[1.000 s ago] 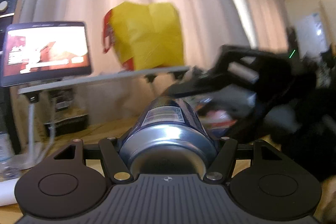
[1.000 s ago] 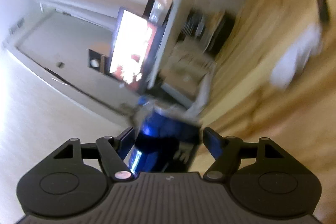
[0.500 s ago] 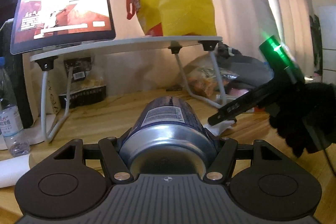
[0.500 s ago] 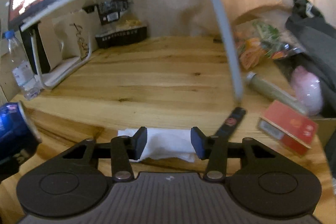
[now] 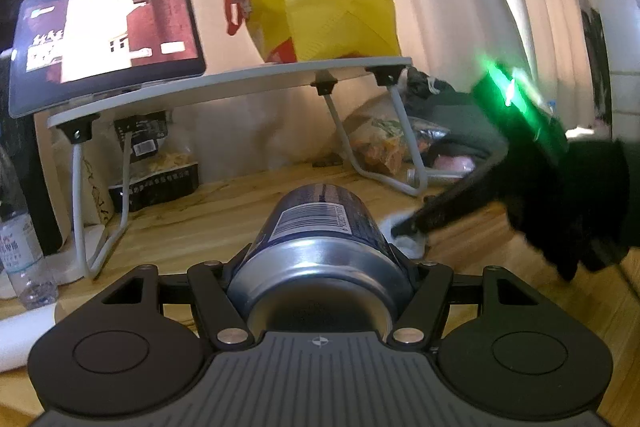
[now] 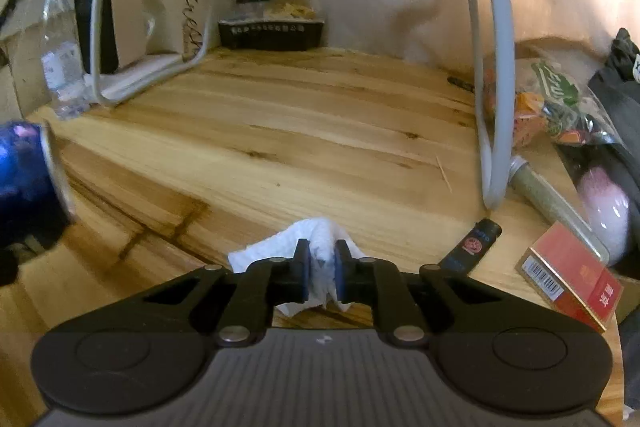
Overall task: Clean container
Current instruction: 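Grasp the white paper towel from the table with the right gripper, then wipe the can's bottom rim with the towel in the right gripper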
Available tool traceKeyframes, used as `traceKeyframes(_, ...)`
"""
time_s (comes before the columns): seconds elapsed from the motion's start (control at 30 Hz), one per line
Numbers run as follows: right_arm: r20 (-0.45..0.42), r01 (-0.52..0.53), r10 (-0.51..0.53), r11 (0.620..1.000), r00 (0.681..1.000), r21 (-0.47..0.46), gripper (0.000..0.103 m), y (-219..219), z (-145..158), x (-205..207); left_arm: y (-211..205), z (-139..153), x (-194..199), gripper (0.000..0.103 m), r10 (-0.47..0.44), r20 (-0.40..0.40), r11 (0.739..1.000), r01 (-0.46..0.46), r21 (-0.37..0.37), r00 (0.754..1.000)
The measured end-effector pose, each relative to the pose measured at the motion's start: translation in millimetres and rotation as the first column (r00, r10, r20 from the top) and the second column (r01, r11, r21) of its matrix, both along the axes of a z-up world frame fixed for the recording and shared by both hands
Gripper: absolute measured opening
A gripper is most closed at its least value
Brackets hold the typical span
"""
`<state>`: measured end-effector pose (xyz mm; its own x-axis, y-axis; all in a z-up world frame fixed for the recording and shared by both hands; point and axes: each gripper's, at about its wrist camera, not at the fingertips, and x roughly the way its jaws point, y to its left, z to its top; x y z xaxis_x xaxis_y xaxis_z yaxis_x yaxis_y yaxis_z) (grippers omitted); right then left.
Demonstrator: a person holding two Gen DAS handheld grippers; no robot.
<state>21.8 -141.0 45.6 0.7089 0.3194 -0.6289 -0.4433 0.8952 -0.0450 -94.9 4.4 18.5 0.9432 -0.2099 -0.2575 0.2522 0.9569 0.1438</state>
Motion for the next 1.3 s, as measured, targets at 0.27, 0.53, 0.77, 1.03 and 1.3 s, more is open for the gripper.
traceKeyframes(0.27,0.143,-0.234,0.212,0.959,0.967,0.161,0.015,-1.2,86.3,-67.4,-28.7,-4.2,-7.6,0.067,-0.042,0.036,0.987,0.036,0.156,0.998)
traceKeyframes(0.53,0.108,-0.355,0.345,0.93,0.932,0.091,0.015,25.7,76.7,-91.6,-43.3,-6.1,-12.0,0.067,-0.068,0.054,0.971,0.053,0.234,0.996)
traceKeyframes(0.77,0.044,-0.497,0.496,0.855,0.867,0.146,0.016,43.9,87.7,-116.0,-45.3,-7.2,-10.9,0.067,-0.07,0.045,0.968,0.056,0.246,0.997)
traceKeyframes(1.03,0.092,-0.361,0.363,0.932,0.927,-0.043,0.016,49.5,83.7,-77.3,-50.3,-9.9,-13.8,0.067,-0.088,0.063,0.956,0.067,0.285,0.994)
traceKeyframes(1.3,0.038,-0.402,0.402,0.916,0.915,-0.01,0.016,48.3,82.6,-77.2,-58.2,-12.9,-18.2,0.067,-0.112,0.078,0.941,0.08,0.328,0.991)
